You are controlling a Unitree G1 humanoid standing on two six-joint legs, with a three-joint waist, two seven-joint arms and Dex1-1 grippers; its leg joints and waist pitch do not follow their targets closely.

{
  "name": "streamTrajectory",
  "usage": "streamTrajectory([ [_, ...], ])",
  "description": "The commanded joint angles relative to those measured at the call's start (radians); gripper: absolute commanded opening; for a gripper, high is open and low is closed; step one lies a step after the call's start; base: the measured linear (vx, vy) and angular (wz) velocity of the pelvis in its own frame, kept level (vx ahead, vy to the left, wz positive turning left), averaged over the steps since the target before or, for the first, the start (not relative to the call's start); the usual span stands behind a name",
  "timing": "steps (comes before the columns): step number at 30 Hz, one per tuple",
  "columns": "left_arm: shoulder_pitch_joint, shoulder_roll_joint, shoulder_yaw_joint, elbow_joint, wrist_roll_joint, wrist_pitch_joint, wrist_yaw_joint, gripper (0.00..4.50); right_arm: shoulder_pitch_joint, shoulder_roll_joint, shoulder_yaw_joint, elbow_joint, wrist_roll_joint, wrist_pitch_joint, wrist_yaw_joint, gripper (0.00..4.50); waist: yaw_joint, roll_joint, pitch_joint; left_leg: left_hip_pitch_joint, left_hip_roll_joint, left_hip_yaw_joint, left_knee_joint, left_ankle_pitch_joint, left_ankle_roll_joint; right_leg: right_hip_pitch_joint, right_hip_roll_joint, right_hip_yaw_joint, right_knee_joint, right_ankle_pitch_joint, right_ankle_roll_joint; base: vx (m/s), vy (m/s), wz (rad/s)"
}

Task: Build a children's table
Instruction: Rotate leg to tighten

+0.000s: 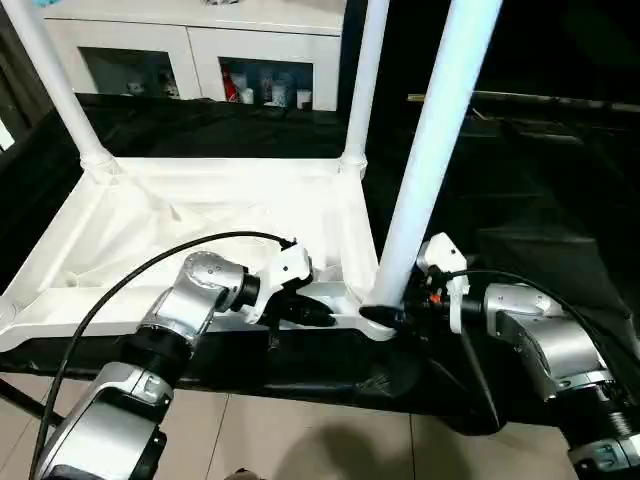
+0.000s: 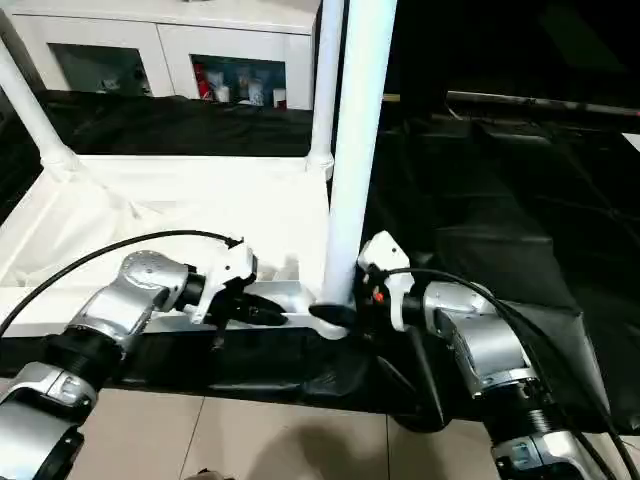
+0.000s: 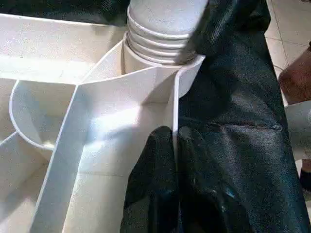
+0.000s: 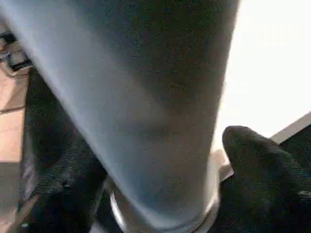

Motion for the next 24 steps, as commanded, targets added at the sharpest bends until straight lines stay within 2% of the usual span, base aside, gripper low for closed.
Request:
streamTrajectory([
  [1, 0.008, -0.006, 0.022, -0.031, -0.054, 0.006, -0.028, 0.0, 0.007, -0.012, 0.012, -0.028, -0.013, 0.005, 0.018, 3.28, -0.001, -0.019, -0.062, 0.014, 0.043, -0.017, -0.061, -0.147, 0.06, 0.042, -0.066, 0.038, -0.067, -0.128, -0.237, 0.0, 0.0, 0.0],
  [7, 0.007, -0.005, 0.024, -0.034, -0.058, 0.012, -0.023, 0.0, 0.002, -0.011, 0.011, -0.016, -0.015, 0.002, 0.013, 2.85, 0.0, -0.018, -0.064, 0.014, 0.043, -0.016, -0.058, -0.137, 0.071, 0.04, -0.064, 0.037, -0.064, -0.106, -0.245, 0.0, 0.0, 0.0],
  [15, 0.01, -0.009, 0.031, -0.032, -0.052, 0.015, 0.004, 0.0, 0.003, 0.011, 0.0, -0.002, 0.002, 0.008, -0.017, 2.77, 0.0, -0.019, -0.064, 0.014, 0.042, -0.016, -0.057, -0.132, 0.072, 0.04, -0.064, 0.037, -0.063, -0.104, -0.246, 0.0, 0.0, 0.0],
  [16, 0.005, -0.016, 0.032, -0.017, -0.04, 0.01, 0.034, 0.0, 0.002, 0.028, -0.011, 0.013, -0.001, 0.011, -0.052, 2.77, -0.002, -0.019, -0.063, 0.014, 0.042, -0.016, -0.057, -0.141, 0.068, 0.039, -0.065, 0.037, -0.064, -0.116, -0.245, 0.0, 0.0, 0.0],
  [17, -0.021, -0.046, 0.026, 0.048, 0.012, 0.002, 0.155, 0.0, -0.009, 0.088, -0.041, 0.084, -0.044, -0.011, -0.21, 2.77, -0.003, -0.022, -0.063, 0.014, 0.042, -0.017, -0.058, -0.146, 0.065, 0.039, -0.065, 0.037, -0.065, -0.125, -0.244, 0.0, 0.0, 0.0],
  [18, -0.024, -0.05, 0.026, 0.055, 0.017, -0.001, 0.169, 0.0, -0.01, 0.094, -0.043, 0.09, -0.048, -0.012, -0.226, 2.77, -0.006, -0.02, -0.061, 0.014, 0.04, -0.016, -0.057, -0.148, 0.057, 0.034, -0.063, 0.038, -0.067, -0.137, -0.242, 0.0, 0.0, 0.0],
  [19, -0.052, -0.088, 0.029, 0.118, 0.048, -0.015, 0.279, 0.0, -0.02, 0.151, -0.072, 0.139, -0.071, -0.008, -0.364, 2.77, -0.013, -0.021, -0.06, 0.014, 0.035, -0.019, -0.062, -0.173, 0.022, 0.035, -0.065, 0.036, -0.074, -0.203, -0.224, 0.0, 0.0, 0.0],
  [20, -0.07, -0.116, 0.036, 0.151, 0.056, -0.014, 0.345, 0.0, -0.024, 0.188, -0.093, 0.16, -0.072, 0.0, -0.44, 2.77, -0.015, -0.021, -0.061, 0.016, 0.036, -0.021, -0.064, -0.181, 0.012, 0.036, -0.065, 0.035, -0.074, -0.216, -0.22, 0.0, 0.0, 0.0],
  [21, -0.076, -0.127, 0.039, 0.163, 0.059, -0.013, 0.369, 0.0, -0.026, 0.202, -0.102, 0.167, -0.072, 0.002, -0.468, 2.77, -0.016, -0.021, -0.06, 0.02, 0.037, -0.021, -0.065, -0.193, 0.007, 0.033, -0.066, 0.036, -0.078, -0.229, -0.215, 0.0, 0.0, 0.0],
  [22, -0.09, -0.147, 0.046, 0.185, 0.061, -0.012, 0.415, 0.0, -0.029, 0.227, -0.116, 0.177, -0.066, 0.008, -0.508, 2.76, -0.018, -0.023, -0.061, 0.02, 0.037, -0.023, -0.065, -0.203, 0.0, 0.037, -0.066, 0.036, -0.078, -0.236, -0.21, 0.0, 0.0, 0.0],
  [24, -0.131, -0.204, 0.053, 0.242, 0.077, 0.007, 0.54, 0.0, -0.043, 0.294, -0.142, 0.206, -0.071, 0.019, -0.635, 2.76, -0.02, -0.018, -0.06, 0.024, 0.037, -0.02, -0.065, -0.207, 0.005, 0.031, -0.064, 0.039, -0.081, -0.212, -0.21, 0.0, 0.0, 0.0],
])
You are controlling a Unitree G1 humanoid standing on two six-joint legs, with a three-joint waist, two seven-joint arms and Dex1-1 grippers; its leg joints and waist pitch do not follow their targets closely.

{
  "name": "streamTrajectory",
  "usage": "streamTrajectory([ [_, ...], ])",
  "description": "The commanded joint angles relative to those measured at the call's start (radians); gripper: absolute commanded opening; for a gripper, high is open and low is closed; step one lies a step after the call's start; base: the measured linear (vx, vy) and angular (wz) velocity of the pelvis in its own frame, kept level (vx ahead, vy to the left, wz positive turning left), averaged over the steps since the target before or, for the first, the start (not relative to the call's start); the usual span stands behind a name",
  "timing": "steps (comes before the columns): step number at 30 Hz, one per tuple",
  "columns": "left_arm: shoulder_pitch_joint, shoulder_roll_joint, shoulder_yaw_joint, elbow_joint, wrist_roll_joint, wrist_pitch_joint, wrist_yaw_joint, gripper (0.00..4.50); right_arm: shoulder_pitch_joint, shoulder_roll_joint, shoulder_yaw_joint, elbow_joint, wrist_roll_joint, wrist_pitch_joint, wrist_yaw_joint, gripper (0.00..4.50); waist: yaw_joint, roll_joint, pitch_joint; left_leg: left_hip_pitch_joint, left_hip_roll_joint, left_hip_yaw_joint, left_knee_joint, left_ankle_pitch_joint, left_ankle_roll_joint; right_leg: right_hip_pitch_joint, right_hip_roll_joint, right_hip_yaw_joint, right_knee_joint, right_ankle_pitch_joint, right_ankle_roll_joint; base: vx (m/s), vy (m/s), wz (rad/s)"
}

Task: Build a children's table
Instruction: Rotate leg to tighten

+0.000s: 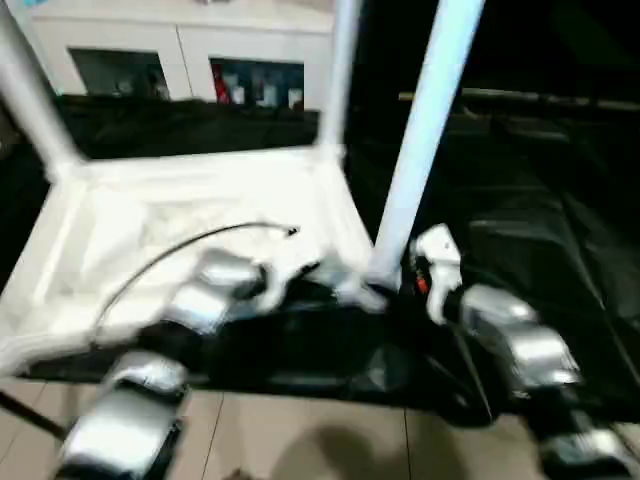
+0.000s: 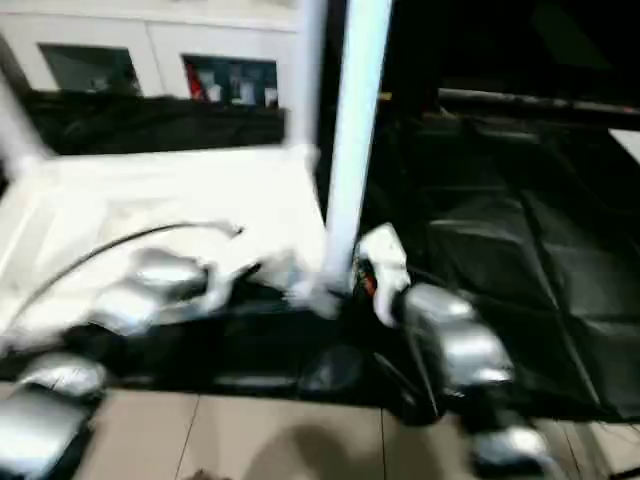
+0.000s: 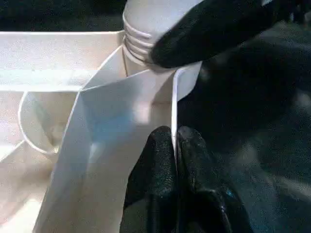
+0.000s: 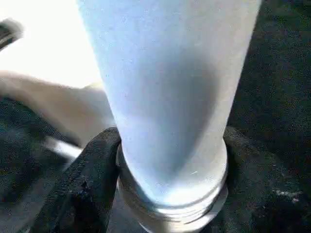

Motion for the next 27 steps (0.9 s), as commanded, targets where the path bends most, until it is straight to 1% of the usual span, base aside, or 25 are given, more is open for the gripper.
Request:
streamTrajectory([
  [1, -0.024, -0.052, 0.027, 0.058, -0.002, 0.012, 0.153, 0.0, 0.007, 0.049, 0.014, 0.042, -0.016, 0.037, -0.093, 2.76, -0.004, -0.013, -0.057, 0.024, 0.037, -0.02, -0.073, -0.22, 0.002, 0.029, -0.063, 0.037, -0.085, -0.234, -0.204, 0.0, 0.0, 0.0],
  [2, -0.029, -0.059, 0.026, 0.064, -0.001, 0.013, 0.161, 0.0, 0.005, 0.056, 0.016, 0.044, -0.018, 0.036, -0.102, 2.76, 0.0, -0.014, -0.058, 0.024, 0.037, -0.021, -0.073, -0.22, 0.003, 0.033, -0.065, 0.037, -0.087, -0.244, -0.196, 0.0, 0.0, 0.0],
  [4, -0.049, -0.096, 0.024, 0.084, 0.002, 0.014, 0.199, 0.0, -0.011, 0.093, 0.025, 0.062, -0.036, 0.021, -0.151, 2.76, -0.001, -0.01, -0.058, 0.022, 0.038, -0.022, -0.074, -0.215, 0.007, 0.034, -0.065, 0.037, -0.087, -0.233, -0.193, 0.0, 0.0, 0.0],
  [5, -0.05, -0.097, 0.023, 0.085, 0.003, 0.013, 0.2, 0.0, -0.012, 0.095, 0.024, 0.063, -0.036, 0.02, -0.153, 2.76, -0.001, -0.01, -0.057, 0.023, 0.038, -0.022, -0.075, -0.221, 0.006, 0.032, -0.065, 0.037, -0.088, -0.236, -0.193, 0.0, 0.0, 0.0],
  [6, -0.053, -0.106, 0.02, 0.09, 0.004, 0.002, 0.192, 0.0, -0.018, 0.105, 0.032, 0.064, -0.041, -0.001, -0.142, 2.76, -0.002, -0.009, -0.057, 0.022, 0.037, -0.023, -0.076, -0.23, 0.005, 0.036, -0.065, 0.036, -0.089, -0.245, -0.19, 0.0, 0.0, 0.0],
  [8, -0.058, -0.108, 0.017, 0.105, 0.007, -0.022, 0.174, 0.0, -0.02, 0.108, 0.043, 0.057, -0.047, -0.036, -0.112, 2.76, -0.001, -0.013, -0.057, 0.023, 0.037, -0.023, -0.076, -0.233, 0.01, 0.036, -0.066, 0.037, -0.091, -0.244, -0.186, 0.0, 0.0, 0.0],
  [10, -0.059, -0.106, 0.017, 0.113, 0.01, -0.03, 0.167, 0.0, -0.018, 0.105, 0.043, 0.051, -0.044, -0.05, -0.1, 2.76, 0.0, -0.013, -0.058, 0.022, 0.037, -0.023, -0.076, -0.227, 0.015, 0.038, -0.066, 0.037, -0.089, -0.232, -0.188, 0.0, 0.0, 0.0],
  [11, -0.059, -0.101, 0.017, 0.115, 0.011, -0.034, 0.157, 0.0, -0.015, 0.098, 0.042, 0.041, -0.035, -0.058, -0.078, 3.11, 0.001, -0.012, -0.057, 0.022, 0.037, -0.023, -0.077, -0.226, 0.016, 0.037, -0.066, 0.037, -0.09, -0.232, -0.188, 0.0, 0.0, 0.0],
  [12, -0.056, -0.087, 0.017, 0.116, 0.007, -0.05, 0.123, 0.0, -0.01, 0.072, 0.045, 0.017, -0.018, -0.054, -0.019, 3.32, 0.001, -0.012, -0.057, 0.022, 0.038, -0.023, -0.077, -0.229, 0.018, 0.038, -0.067, 0.037, -0.09, -0.238, -0.188, 0.0, 0.0, 0.0],
  [13, -0.054, -0.079, 0.017, 0.116, 0.005, -0.056, 0.109, 0.0, -0.007, 0.051, 0.052, 0.003, -0.011, -0.048, 0.019, 3.46, 0.003, -0.015, -0.058, 0.021, 0.037, -0.023, -0.076, -0.229, 0.025, 0.042, -0.067, 0.037, -0.09, -0.237, -0.187, 0.0, 0.0, 0.0],
  [15, -0.046, -0.061, 0.014, 0.108, 0.001, -0.071, 0.077, 0.0, 0.003, 0.006, 0.077, -0.028, 0.001, -0.034, 0.105, 3.56, 0.007, -0.019, -0.057, 0.018, 0.038, -0.023, -0.075, -0.212, 0.038, 0.044, -0.067, 0.037, -0.088, -0.222, -0.185, 0.0, 0.0, 0.0],
  [16, -0.037, -0.044, 0.014, 0.094, -0.004, -0.081, 0.048, 0.0, 0.015, -0.042, 0.104, -0.063, 0.007, -0.021, 0.187, 3.68, 0.009, -0.018, -0.057, 0.017, 0.039, -0.023, -0.074, -0.201, 0.047, 0.046, -0.068, 0.036, -0.087, -0.206, -0.186, 0.0, 0.0, 0.0],
  [17, -0.031, -0.033, 0.014, 0.086, -0.01, -0.088, 0.021, 0.0, 0.022, -0.071, 0.117, -0.084, 0.011, -0.016, 0.231, 3.8, 0.01, -0.02, -0.057, 0.017, 0.039, -0.023, -0.073, -0.196, 0.051, 0.047, -0.067, 0.036, -0.086, -0.197, -0.186, 0.0, 0.0, 0.0],
  [18, -0.031, -0.033, 0.014, 0.086, -0.01, -0.088, 0.021, 0.0, 0.022, -0.071, 0.117, -0.084, 0.011, -0.016, 0.231, 3.89, 0.011, -0.02, -0.056, 0.016, 0.039, -0.023, -0.073, -0.193, 0.06, 0.047, -0.067, 0.036, -0.085, -0.192, -0.189, 0.0, 0.0, 0.0],
  [19, -0.011, -0.005, 0.01, 0.052, -0.03, -0.1, -0.068, 0.0, 0.033, -0.126, 0.134, -0.121, 0.018, -0.011, 0.305, 3.89, 0.008, -0.019, -0.056, 0.012, 0.039, -0.024, -0.074, -0.189, 0.06, 0.048, -0.069, 0.035, -0.084, -0.2, -0.19, 0.0, 0.0, 0.0],
  [20, -0.01, -0.004, 0.01, 0.052, -0.031, -0.1, -0.069, 0.0, 0.033, -0.126, 0.134, -0.121, 0.018, -0.011, 0.305, 3.89, 0.009, -0.021, -0.056, 0.011, 0.039, -0.026, -0.074, -0.186, 0.06, 0.051, -0.07, 0.033, -0.085, -0.208, -0.191, 0.0, 0.0, 0.0],
  [21, 0.0, 0.012, 0.007, 0.033, -0.039, -0.104, -0.112, 0.0, 0.035, -0.15, 0.136, -0.134, 0.021, -0.008, 0.334, 3.89, 0.008, -0.02, -0.056, 0.013, 0.042, -0.024, -0.073, -0.19, 0.061, 0.047, -0.069, 0.035, -0.085, -0.208, -0.195, 0.0, 0.0, 0.0],
  [24, 0.036, 0.061, -0.002, -0.036, -0.07, -0.116, -0.245, 0.0, 0.042, -0.204, 0.142, -0.168, 0.024, -0.004, 0.415, 3.89, 0.003, -0.017, -0.058, 0.014, 0.043, -0.023, -0.072, -0.186, 0.063, 0.045, -0.068, 0.035, -0.079, -0.184, -0.219, 0.0, 0.0, 0.0],
  [25, 0.047, 0.071, -0.002, -0.059, -0.086, -0.107, -0.282, 0.0, 0.043, -0.213, 0.143, -0.174, 0.027, 0.001, 0.429, 3.89, 0.003, -0.018, -0.058, 0.015, 0.044, -0.023, -0.072, -0.184, 0.063, 0.045, -0.067, 0.035, -0.079, -0.18, -0.224, 0.0, 0.0, 0.0],
  [26, 0.058, 0.08, -0.002, -0.084, -0.103, -0.092, -0.321, 0.0, 0.044, -0.221, 0.144, -0.18, 0.03, 0.003, 0.442, 3.89, 0.002, -0.015, -0.058, 0.016, 0.047, -0.023, -0.073, -0.185, 0.061, 0.043, -0.068, 0.035, -0.077, -0.174, -0.232, 0.0, 0.0, 0.0],
  [27, 0.08, 0.103, -0.009, -0.137, -0.125, -0.065, -0.386, 0.0, 0.044, -0.233, 0.147, -0.186, 0.032, 0.007, 0.46, 3.89, 0.003, -0.014, -0.058, 0.017, 0.048, -0.021, -0.073, -0.179, 0.062, 0.041, -0.066, 0.035, -0.074, -0.158, -0.241, 0.0, 0.0, 0.0],
])
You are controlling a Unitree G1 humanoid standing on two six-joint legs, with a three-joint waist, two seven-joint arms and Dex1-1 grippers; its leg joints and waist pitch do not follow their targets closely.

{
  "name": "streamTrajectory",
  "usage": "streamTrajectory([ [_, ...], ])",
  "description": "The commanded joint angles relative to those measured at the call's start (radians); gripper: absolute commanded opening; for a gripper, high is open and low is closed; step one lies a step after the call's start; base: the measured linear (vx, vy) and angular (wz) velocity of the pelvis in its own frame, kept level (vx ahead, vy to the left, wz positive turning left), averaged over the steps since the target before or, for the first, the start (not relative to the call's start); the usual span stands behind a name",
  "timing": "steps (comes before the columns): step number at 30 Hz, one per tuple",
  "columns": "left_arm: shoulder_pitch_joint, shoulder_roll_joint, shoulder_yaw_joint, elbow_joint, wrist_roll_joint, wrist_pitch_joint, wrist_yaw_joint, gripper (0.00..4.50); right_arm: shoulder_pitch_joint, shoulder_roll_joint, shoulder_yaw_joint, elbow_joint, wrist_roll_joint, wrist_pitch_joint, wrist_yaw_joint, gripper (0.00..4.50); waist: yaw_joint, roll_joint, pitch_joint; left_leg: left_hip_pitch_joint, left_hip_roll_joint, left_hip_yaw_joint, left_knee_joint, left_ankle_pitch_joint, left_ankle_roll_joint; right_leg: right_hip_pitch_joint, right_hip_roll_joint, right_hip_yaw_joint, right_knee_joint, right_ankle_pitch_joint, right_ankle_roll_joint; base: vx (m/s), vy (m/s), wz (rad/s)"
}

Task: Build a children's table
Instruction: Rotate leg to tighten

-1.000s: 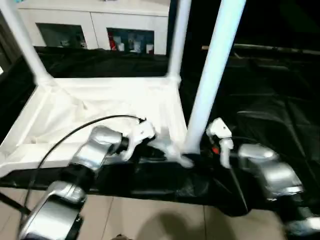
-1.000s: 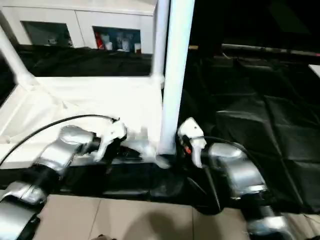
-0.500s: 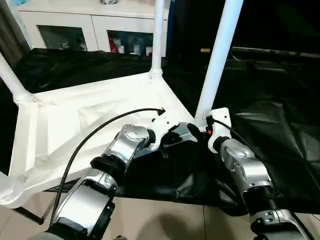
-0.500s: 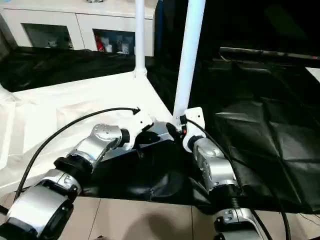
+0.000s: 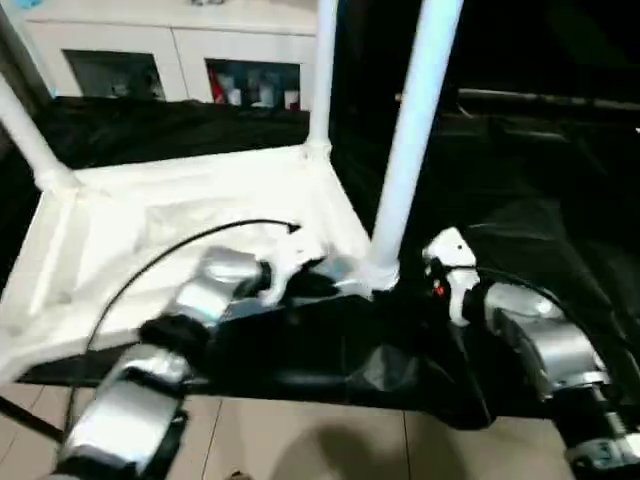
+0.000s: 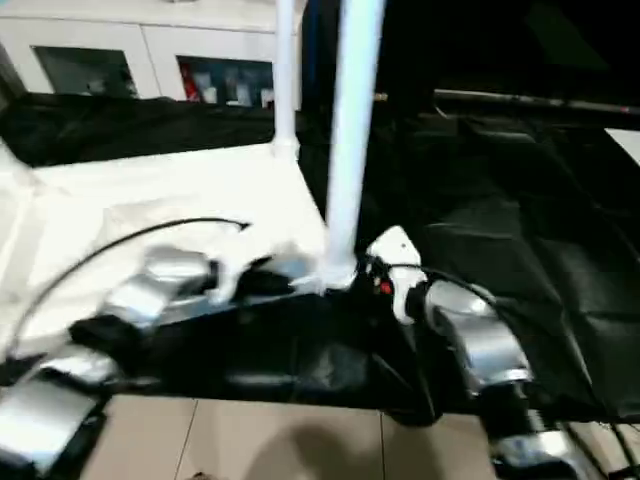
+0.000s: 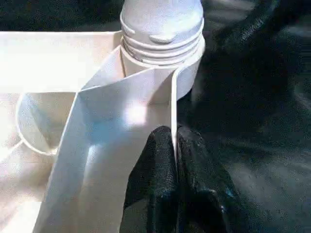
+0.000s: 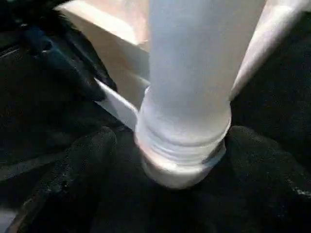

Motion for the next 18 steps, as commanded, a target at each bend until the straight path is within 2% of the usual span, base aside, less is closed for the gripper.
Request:
streamTrajectory([
  [1, 0.029, -0.013, -0.02, -0.091, -0.081, 0.01, -0.131, 0.0, -0.005, -0.002, 0.024, -0.037, 0.019, 0.01, 0.043, 3.89, 0.005, -0.015, -0.061, 0.013, 0.047, -0.02, -0.065, -0.173, 0.063, 0.04, -0.068, 0.038, -0.068, -0.141, -0.248, 0.0, 0.0, 0.0],
  [3, 0.041, -0.001, -0.02, -0.12, -0.088, 0.027, -0.145, 0.0, -0.004, -0.005, 0.027, -0.037, 0.019, 0.016, 0.052, 3.89, 0.011, -0.013, -0.062, 0.016, 0.049, -0.016, -0.062, -0.156, 0.069, 0.035, -0.066, 0.039, -0.064, -0.101, -0.261, 0.0, 0.0, 0.0],
  [4, 0.046, 0.004, -0.02, -0.132, -0.093, 0.037, -0.154, 0.0, -0.003, -0.007, 0.033, -0.035, 0.014, 0.015, 0.056, 3.89, 0.021, -0.015, -0.063, 0.017, 0.048, -0.014, -0.06, -0.143, 0.072, 0.033, -0.066, 0.039, -0.062, -0.086, -0.264, 0.0, 0.0, 0.0],
  [6, 0.051, 0.009, -0.02, -0.143, -0.096, 0.043, -0.16, 0.0, -0.002, -0.006, 0.04, -0.031, 0.006, 0.013, 0.058, 3.89, 0.027, -0.014, -0.064, 0.014, 0.048, -0.013, -0.058, -0.13, 0.074, 0.034, -0.066, 0.038, -0.057, -0.06, -0.267, 0.0, 0.0, 0.0],
  [10, 0.06, 0.014, -0.014, -0.162, -0.095, 0.051, -0.16, 0.0, 0.002, -0.005, 0.05, -0.032, 0.007, 0.016, 0.072, 3.74, 0.024, -0.019, -0.063, 0.01, 0.045, -0.014, -0.058, -0.143, 0.067, 0.036, -0.068, 0.038, -0.059, -0.084, -0.253, 0.0, 0.0, 0.0],
  [12, 0.066, 0.016, -0.01, -0.175, -0.094, 0.061, -0.158, 0.0, 0.004, -0.008, 0.058, -0.034, 0.005, 0.016, 0.079, 3.64, 0.024, -0.018, -0.064, 0.009, 0.044, -0.015, -0.058, -0.138, 0.069, 0.037, -0.069, 0.038, -0.059, -0.086, -0.248, 0.0, 0.0, 0.0],
  [18, 0.072, 0.02, -0.004, -0.195, -0.096, 0.08, -0.15, 0.0, 0.004, -0.006, 0.05, -0.026, 0.01, 0.014, 0.078, 3.01, 0.022, -0.019, -0.065, 0.009, 0.043, -0.015, -0.055, -0.121, 0.077, 0.037, -0.067, 0.037, -0.056, -0.073, -0.248, 0.0, 0.0, 0.0],
])
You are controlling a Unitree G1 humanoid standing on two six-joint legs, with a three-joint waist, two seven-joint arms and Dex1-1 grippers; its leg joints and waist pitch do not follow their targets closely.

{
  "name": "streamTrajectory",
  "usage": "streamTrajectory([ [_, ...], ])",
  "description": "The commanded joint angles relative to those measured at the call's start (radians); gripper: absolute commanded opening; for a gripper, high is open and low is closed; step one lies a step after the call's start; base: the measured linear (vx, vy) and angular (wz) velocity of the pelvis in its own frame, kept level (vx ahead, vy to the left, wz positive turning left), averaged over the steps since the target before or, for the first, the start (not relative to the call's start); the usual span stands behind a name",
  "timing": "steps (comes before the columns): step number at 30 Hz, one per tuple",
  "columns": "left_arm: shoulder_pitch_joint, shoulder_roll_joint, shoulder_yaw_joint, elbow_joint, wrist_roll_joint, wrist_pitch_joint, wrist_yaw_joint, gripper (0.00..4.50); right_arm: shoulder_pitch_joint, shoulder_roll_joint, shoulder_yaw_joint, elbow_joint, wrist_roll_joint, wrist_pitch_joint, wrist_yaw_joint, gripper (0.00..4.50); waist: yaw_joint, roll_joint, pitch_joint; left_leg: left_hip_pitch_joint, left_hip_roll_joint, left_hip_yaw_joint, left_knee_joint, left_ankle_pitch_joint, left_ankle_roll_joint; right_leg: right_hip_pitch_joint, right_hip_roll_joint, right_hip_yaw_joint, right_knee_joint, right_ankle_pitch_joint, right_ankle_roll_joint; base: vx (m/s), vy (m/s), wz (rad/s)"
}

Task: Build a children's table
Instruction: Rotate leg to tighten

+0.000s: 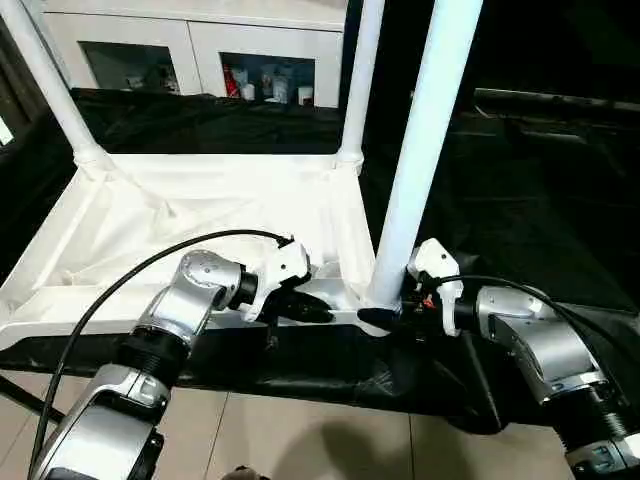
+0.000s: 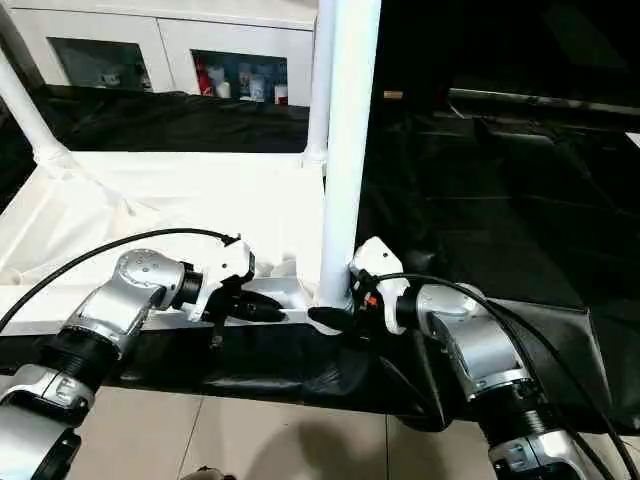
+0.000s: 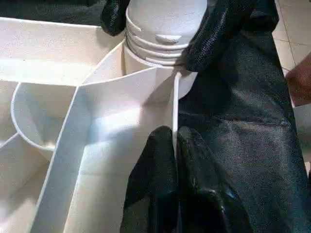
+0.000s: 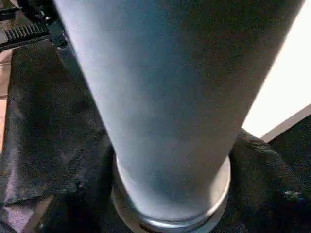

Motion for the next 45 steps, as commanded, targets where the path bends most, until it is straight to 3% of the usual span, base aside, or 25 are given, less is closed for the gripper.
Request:
streamTrajectory([
  [1, 0.01, -0.022, 0.017, -0.037, -0.071, -0.003, -0.025, 0.0, 0.004, -0.004, 0.003, -0.009, 0.002, 0.011, -0.001, 2.93, 0.0, -0.018, -0.065, 0.021, 0.043, -0.016, -0.062, -0.122, 0.076, 0.045, -0.065, 0.037, -0.059, -0.075, -0.248, 0.0, 0.0, 0.0],
  [8, 0.026, -0.021, 0.021, -0.048, -0.068, 0.013, -0.011, 0.0, 0.023, 0.041, -0.029, 0.01, 0.028, 0.021, -0.047, 2.76, -0.001, -0.017, -0.068, 0.02, 0.042, -0.016, -0.059, -0.102, 0.085, 0.047, -0.064, 0.037, -0.054, -0.04, -0.255, 0.0, 0.0, 0.0],
  [10, 0.024, -0.034, 0.025, -0.031, -0.055, 0.008, 0.027, 0.0, 0.017, 0.075, -0.057, 0.046, 0.024, 0.014, -0.118, 2.75, -0.006, -0.018, -0.064, 0.019, 0.041, -0.017, -0.062, -0.131, 0.07, 0.045, -0.065, 0.037, -0.06, -0.09, -0.25, 0.0, 0.0, 0.0],
  [14, -0.023, -0.108, 0.026, 0.096, 0.02, -0.021, 0.239, 0.0, -0.006, 0.191, -0.121, 0.154, -0.018, 0.005, -0.394, 2.75, -0.017, -0.021, -0.061, 0.023, 0.038, -0.018, -0.067, -0.174, 0.035, 0.04, -0.065, 0.038, -0.072, -0.174, -0.231, 0.0, 0.0, 0.0],
  [16, -0.048, -0.151, 0.035, 0.14, 0.033, -0.013, 0.329, 0.0, -0.015, 0.238, -0.145, 0.18, -0.027, 0.011, -0.501, 2.74, -0.023, -0.019, -0.06, 0.029, 0.037, -0.021, -0.071, -0.205, -0.001, 0.038, -0.067, 0.038, -0.079, -0.245, -0.211, 0.0, 0.0, 0.0],
  [17, -0.059, -0.17, 0.034, 0.156, 0.04, -0.009, 0.364, 0.0, -0.021, 0.259, -0.155, 0.191, -0.03, 0.019, -0.544, 2.74, -0.024, -0.023, -0.059, 0.027, 0.037, -0.021, -0.071, -0.21, 0.0, 0.04, -0.067, 0.039, -0.082, -0.253, -0.201, 0.0, 0.0, 0.0],
  [22, -0.118, -0.263, 0.033, 0.246, 0.082, 0.01, 0.574, 0.0, -0.066, 0.348, -0.173, 0.257, -0.073, 0.013, -0.729, 2.74, -0.028, -0.016, -0.056, 0.033, 0.035, -0.023, -0.075, -0.245, -0.006, 0.035, -0.066, 0.041, -0.092, -0.31, -0.174, 0.0, 0.0, 0.0],
  [26, -0.143, -0.3, 0.027, 0.291, 0.1, -0.017, 0.6, 0.0, -0.098, 0.384, -0.153, 0.288, -0.1, -0.04, -0.754, 2.74, -0.029, -0.019, -0.055, 0.035, 0.034, -0.026, -0.079, -0.277, -0.007, 0.038, -0.067, 0.04, -0.099, -0.33, -0.163, 0.0, 0.0, 0.0],
  [29, -0.146, -0.293, 0.029, 0.299, 0.102, -0.032, 0.582, 0.0, -0.096, 0.356, -0.118, 0.271, -0.126, -0.096, -0.708, 2.74, -0.026, -0.019, -0.056, 0.033, 0.035, -0.025, -0.079, -0.251, 0.01, 0.04, -0.068, 0.04, -0.096, -0.292, -0.167, 0.0, 0.0, 0.0],
  [31, -0.142, -0.272, 0.03, 0.299, 0.095, -0.041, 0.54, 0.0, -0.088, 0.329, -0.135, 0.241, -0.091, -0.133, -0.629, 2.74, -0.025, -0.018, -0.057, 0.031, 0.035, -0.024, -0.077, -0.245, 0.018, 0.043, -0.069, 0.04, -0.094, -0.278, -0.173, 0.0, 0.0, 0.0],
  [33, -0.137, -0.258, 0.029, 0.294, 0.093, -0.042, 0.515, 0.0, -0.083, 0.312, -0.149, 0.214, -0.056, -0.131, -0.57, 3.44, -0.022, -0.021, -0.058, 0.027, 0.034, -0.023, -0.075, -0.226, 0.037, 0.048, -0.069, 0.039, -0.091, -0.25, -0.179, 0.0, 0.0, 0.0],
  [36, -0.128, -0.229, 0.032, 0.285, 0.086, -0.054, 0.472, 0.0, -0.079, 0.259, -0.158, 0.18, -0.031, -0.144, -0.487, 3.52, -0.02, -0.02, -0.061, 0.022, 0.035, -0.024, -0.073, -0.188, 0.057, 0.054, -0.069, 0.037, -0.083, -0.187, -0.195, 0.0, 0.0, 0.0],
  [38, -0.118, -0.198, 0.039, 0.264, 0.069, -0.073, 0.421, 0.0, -0.069, 0.178, -0.128, 0.148, -0.038, -0.132, -0.372, 3.85, -0.021, -0.02, -0.061, 0.021, 0.034, -0.024, -0.071, -0.172, 0.065, 0.056, -0.066, 0.034, -0.08, -0.162, -0.201, 0.0, 0.0, 0.0],
  [41, -0.11, -0.172, 0.04, 0.242, 0.053, -0.078, 0.36, 0.0, -0.054, 0.121, -0.099, 0.107, -0.019, -0.099, -0.265, 3.88, -0.023, -0.019, -0.059, 0.023, 0.037, -0.022, -0.07, -0.183, 0.073, 0.054, -0.067, 0.036, -0.083, -0.185, -0.211, 0.0, 0.0, 0.0],
  [42, -0.098, -0.147, 0.039, 0.208, 0.033, -0.077, 0.284, 0.0, -0.036, 0.071, -0.075, 0.069, -0.002, -0.074, -0.17, 3.88, -0.022, -0.022, -0.058, 0.023, 0.039, -0.023, -0.07, -0.186, 0.078, 0.055, -0.067, 0.037, -0.082, -0.184, -0.217, 0.0, 0.0, 0.0],
  [45, -0.085, -0.13, 0.035, 0.176, 0.014, -0.073, 0.222, 0.0, -0.027, 0.047, -0.067, 0.046, 0.009, -0.054, -0.116, 3.88, -0.024, -0.019, -0.058, 0.022, 0.04, -0.023, -0.071, -0.19, 0.078, 0.053, -0.067, 0.036, -0.08, -0.183, -0.228, 0.0, 0.0, 0.0],
])
